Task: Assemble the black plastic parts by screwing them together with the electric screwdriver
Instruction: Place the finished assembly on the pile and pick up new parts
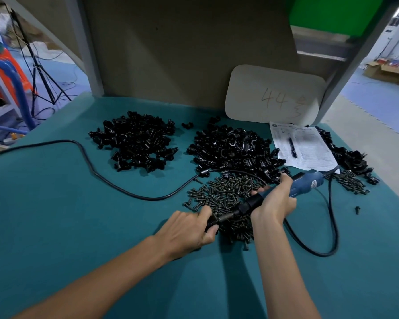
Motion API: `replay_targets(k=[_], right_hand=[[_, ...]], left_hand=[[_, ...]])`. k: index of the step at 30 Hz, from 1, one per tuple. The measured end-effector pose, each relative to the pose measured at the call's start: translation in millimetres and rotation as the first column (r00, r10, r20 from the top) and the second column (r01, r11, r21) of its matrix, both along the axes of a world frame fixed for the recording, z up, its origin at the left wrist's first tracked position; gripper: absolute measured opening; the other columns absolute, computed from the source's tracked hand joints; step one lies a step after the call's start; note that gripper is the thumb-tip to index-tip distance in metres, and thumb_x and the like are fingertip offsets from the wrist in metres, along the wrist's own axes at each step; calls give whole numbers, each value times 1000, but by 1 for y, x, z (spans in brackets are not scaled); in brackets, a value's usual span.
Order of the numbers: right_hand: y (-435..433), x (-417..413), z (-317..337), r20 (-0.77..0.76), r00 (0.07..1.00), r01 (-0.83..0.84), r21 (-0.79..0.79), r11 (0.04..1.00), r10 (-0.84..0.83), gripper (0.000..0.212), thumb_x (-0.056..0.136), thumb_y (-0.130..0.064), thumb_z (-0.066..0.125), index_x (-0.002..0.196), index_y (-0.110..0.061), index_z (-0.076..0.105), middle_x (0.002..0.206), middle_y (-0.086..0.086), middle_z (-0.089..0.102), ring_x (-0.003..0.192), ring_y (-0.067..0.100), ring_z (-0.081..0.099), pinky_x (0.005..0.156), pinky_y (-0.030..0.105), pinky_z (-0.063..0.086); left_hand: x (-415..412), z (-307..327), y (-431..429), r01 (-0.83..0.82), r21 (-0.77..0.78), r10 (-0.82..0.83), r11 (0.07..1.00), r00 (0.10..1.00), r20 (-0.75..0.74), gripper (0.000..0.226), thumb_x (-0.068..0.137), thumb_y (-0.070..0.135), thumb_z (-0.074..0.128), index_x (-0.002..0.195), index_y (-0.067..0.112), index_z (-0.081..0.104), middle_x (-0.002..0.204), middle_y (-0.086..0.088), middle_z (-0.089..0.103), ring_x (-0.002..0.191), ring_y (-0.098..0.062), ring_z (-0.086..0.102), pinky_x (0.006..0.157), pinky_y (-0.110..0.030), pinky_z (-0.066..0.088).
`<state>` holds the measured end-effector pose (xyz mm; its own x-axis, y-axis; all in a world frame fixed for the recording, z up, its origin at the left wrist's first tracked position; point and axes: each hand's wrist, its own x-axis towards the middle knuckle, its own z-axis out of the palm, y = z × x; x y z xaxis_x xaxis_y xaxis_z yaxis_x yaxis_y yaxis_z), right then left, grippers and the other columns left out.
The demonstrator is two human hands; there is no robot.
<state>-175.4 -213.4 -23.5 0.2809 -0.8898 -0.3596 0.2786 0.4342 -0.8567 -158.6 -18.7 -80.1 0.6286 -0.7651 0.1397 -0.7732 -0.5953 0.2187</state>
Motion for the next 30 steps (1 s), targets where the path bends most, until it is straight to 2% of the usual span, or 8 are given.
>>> replay_targets(k=[6, 21, 30], right_hand=[[2, -1, 1, -8, 1000, 2, -6, 1000, -2, 22, 89, -34, 66, 95, -20, 50, 69, 3, 54, 45, 14, 51, 47, 28, 50], [4, -1, -3, -27, 1000, -2, -19, 1000, 2, 21, 90, -37, 64, 97, -22, 51, 70, 2, 56, 44, 10, 54, 49, 28, 52], [6, 0, -1, -3, 1000, -11, -17, 1000, 11, 20, 91, -35, 64, 97, -21, 52, 69, 2, 55, 44, 11, 53, 45, 26, 49]], left_hand=[[0, 1, 0, 5, 8, -5, 1000, 1000, 2, 30, 103, 49, 33, 98, 20, 30, 58, 6, 39, 46, -17, 33, 51, -36, 24], [3, -3, 0, 17, 11, -17, 1000, 1000, 21, 32, 101, 53, 29, 97, 22, 27, 58, 6, 41, 45, -14, 34, 47, -33, 17], [5, -6, 0, 42, -1, -42, 999, 998, 40, 38, 94, 59, 15, 95, 23, 25, 57, 5, 40, 44, -15, 33, 46, -32, 15]])
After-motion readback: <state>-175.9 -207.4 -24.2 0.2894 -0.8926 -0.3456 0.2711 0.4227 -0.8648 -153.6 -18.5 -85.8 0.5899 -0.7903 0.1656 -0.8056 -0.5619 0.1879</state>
